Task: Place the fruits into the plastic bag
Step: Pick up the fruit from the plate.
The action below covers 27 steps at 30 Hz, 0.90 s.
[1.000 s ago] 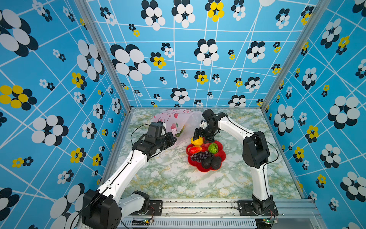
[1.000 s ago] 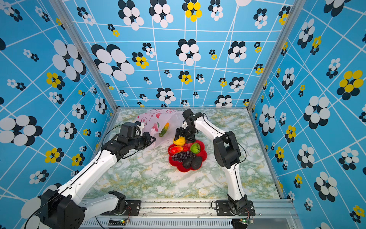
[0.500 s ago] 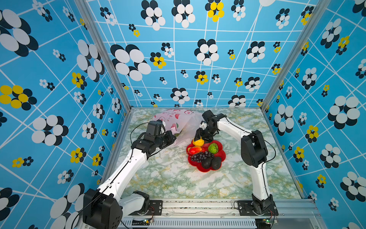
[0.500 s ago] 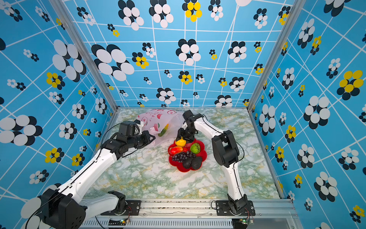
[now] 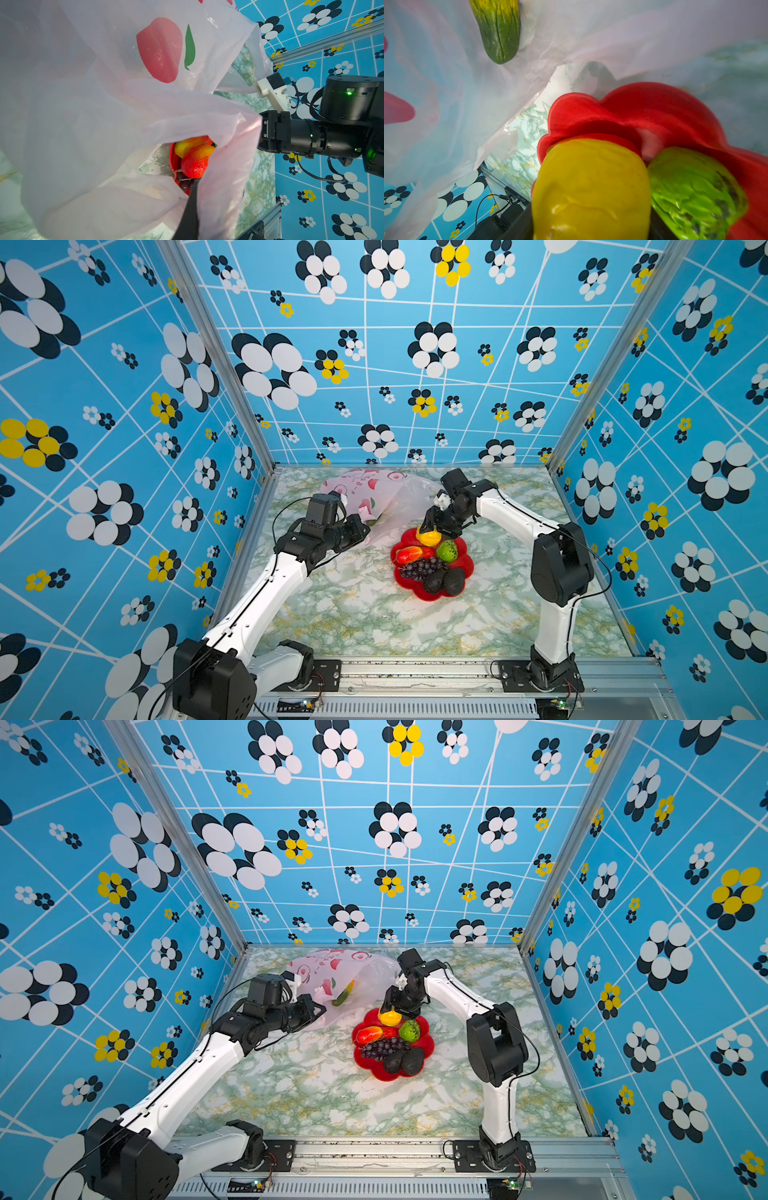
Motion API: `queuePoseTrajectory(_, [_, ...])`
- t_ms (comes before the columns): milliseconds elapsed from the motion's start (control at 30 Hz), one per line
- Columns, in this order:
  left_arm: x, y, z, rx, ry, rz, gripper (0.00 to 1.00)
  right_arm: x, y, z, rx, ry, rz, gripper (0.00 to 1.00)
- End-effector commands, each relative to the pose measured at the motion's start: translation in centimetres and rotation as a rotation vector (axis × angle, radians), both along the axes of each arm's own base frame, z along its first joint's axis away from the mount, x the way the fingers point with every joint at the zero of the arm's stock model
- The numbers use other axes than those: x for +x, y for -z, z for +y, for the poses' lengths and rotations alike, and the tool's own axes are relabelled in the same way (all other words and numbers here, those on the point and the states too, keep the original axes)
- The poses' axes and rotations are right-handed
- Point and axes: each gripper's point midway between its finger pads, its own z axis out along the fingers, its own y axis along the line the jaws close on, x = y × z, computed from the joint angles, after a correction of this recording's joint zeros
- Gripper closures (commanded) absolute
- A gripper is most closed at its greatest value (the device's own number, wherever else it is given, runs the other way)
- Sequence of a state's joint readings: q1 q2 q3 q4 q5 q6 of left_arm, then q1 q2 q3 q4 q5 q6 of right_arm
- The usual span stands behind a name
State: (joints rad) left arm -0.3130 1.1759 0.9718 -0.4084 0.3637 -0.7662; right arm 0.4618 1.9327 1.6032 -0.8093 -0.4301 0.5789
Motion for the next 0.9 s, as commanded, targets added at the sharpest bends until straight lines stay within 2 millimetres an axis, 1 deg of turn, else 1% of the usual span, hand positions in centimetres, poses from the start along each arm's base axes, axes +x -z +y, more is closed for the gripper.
queuePoseTrajectory(0, [-0.1,-1.6,0.2,-0.012,0.007,-0.029,0.92,-0.6,-2.6,-1.4,0.021,0.057,-0.039,0.42])
queuePoseTrajectory(67, [-0.1,-1.9,0.1,-0.014,0.010,-0.034,0.92,-0.9,-4.1,-1.6,0.048,0.075,-0.062,0.41])
queuePoseTrajectory(267, [-0.4,-2.5,0.1,-0.020,0.019,-0.044,0.92,-1.5,-8.6,-1.0,0.171,0.130,-0.117,0.41])
queuePoseTrajectory(500, [-0.8,-2.2,-0.1,-0.034,0.029,-0.034,0.92,-0.7,-13.6,-0.2,0.342,0.237,-0.200,0.42])
queuePoseTrajectory(600, [-0.6,-2.5,-0.4,-0.050,0.028,-0.035,0.92,0.0,-15.3,-0.2,0.395,0.279,-0.240,0.42])
queuePoseTrajectory(667, [-0.4,-2.7,-0.5,-0.062,0.027,-0.041,0.92,0.6,-16.1,-0.1,0.418,0.306,-0.265,0.42])
queuePoseTrajectory(733, [-0.2,-3.0,-0.6,-0.067,0.027,-0.047,0.92,1.4,-16.3,-0.2,0.438,0.346,-0.285,0.42])
queuePoseTrajectory(867, [-0.1,-3.5,-0.7,-0.069,0.026,-0.056,0.92,3.3,-15.8,-0.3,0.515,0.481,-0.294,0.43])
